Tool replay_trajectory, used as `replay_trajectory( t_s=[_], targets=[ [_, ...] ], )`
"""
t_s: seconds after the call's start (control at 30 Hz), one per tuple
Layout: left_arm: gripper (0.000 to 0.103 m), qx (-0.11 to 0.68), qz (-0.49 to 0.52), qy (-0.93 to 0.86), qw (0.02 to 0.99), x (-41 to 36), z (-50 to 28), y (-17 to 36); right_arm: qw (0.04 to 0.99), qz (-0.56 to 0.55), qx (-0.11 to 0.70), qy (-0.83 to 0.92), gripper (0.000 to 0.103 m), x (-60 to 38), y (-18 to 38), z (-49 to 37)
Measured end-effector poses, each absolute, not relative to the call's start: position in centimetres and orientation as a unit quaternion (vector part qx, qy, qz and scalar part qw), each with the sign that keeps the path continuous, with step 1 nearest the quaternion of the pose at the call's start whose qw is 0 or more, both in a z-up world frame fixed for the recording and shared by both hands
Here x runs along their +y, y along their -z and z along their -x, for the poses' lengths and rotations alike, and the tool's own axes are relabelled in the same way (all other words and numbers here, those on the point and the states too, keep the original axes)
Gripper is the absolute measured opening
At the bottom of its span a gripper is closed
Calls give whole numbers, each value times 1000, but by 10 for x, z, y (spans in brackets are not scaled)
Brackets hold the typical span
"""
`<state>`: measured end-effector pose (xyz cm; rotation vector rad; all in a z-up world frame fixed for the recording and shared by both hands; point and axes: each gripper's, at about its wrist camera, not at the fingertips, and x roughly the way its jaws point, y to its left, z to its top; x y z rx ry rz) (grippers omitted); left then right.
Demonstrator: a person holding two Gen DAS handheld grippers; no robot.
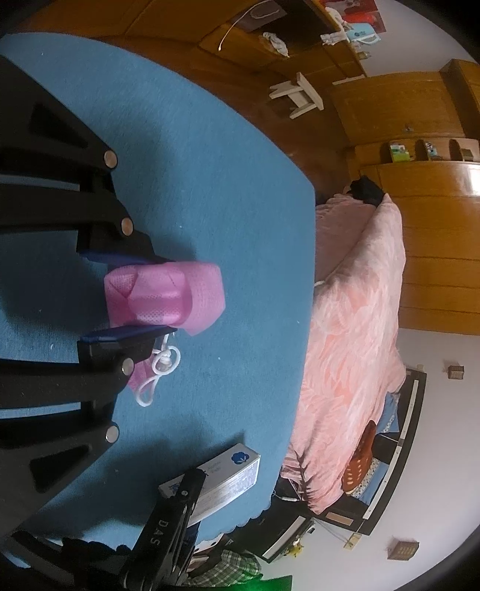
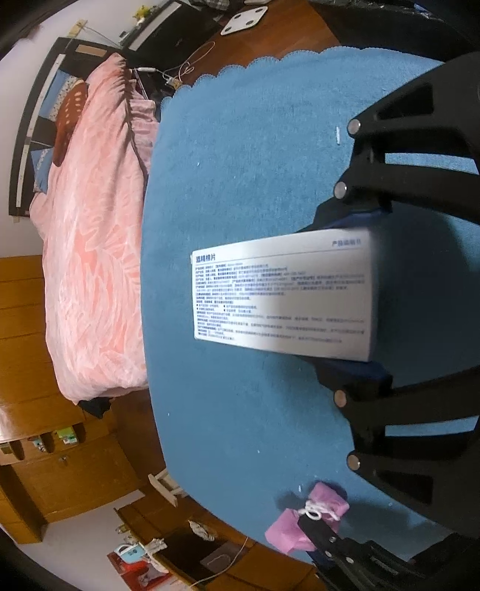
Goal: Collect trash
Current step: 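Carry the pink mask and white box over the bin and release both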
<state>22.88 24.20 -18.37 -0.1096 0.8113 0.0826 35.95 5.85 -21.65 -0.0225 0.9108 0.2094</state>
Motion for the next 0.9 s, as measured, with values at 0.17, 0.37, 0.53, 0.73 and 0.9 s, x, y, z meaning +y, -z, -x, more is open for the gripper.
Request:
replay_trajectory(
  t_s=[0.17, 0.37, 0.53, 0.73, 0.9],
  targets=[
    [28, 386, 51, -36, 920, 232, -221, 169, 898, 1, 427, -107, 53, 46, 195, -342],
    [28, 368, 35, -16, 929, 207, -203, 147, 905, -7, 410, -113, 53, 25, 170, -315],
    [28, 363, 32, 4, 931, 181, -187, 133, 913, -1, 394, -109, 53, 2, 151, -281],
    [28, 349, 32, 34, 936, 143, -166, 117, 919, -19, 383, -95, 53, -30, 135, -245],
    [28, 333, 24, 58, 941, 113, -154, 98, 927, -23, 364, -83, 53, -55, 115, -221]
  ],
)
